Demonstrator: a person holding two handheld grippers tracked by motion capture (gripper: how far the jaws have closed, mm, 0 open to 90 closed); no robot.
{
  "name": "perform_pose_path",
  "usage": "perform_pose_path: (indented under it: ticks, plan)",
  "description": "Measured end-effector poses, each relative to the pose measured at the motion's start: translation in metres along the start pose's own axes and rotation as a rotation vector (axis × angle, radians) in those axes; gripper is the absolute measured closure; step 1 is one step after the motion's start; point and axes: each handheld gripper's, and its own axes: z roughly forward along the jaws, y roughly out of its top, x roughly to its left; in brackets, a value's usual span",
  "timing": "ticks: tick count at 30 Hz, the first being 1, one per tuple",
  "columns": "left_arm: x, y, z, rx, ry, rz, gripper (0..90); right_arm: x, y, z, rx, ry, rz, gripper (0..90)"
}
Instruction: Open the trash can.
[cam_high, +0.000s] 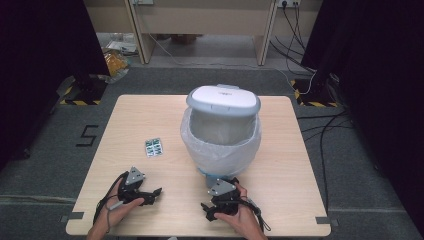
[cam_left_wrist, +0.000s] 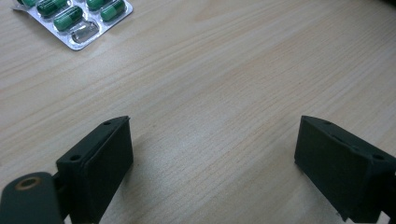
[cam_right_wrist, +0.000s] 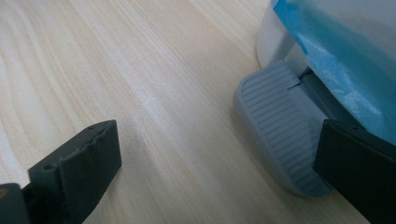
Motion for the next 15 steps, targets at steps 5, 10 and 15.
perform_pose_path:
  ticks: [5,10,15]
  plan:
    - [-0.0002,0.0001,0.0002,0.000,0.001,0.000,10.3,-0.0013,0.0004,0.0012,0.003,0.006,0.016,1.2]
    - [-0.0003,0.0000,0.0004,-0.002,0.002,0.000,10.1,-0.0030,0.0005,0.0025,0.003,0.014,0.025,1.2]
    - [-0.0003,0.0001,0.0004,-0.002,0.001,0.000,10.1,-0.0036,0.0008,0.0025,0.006,0.016,0.023,1.2]
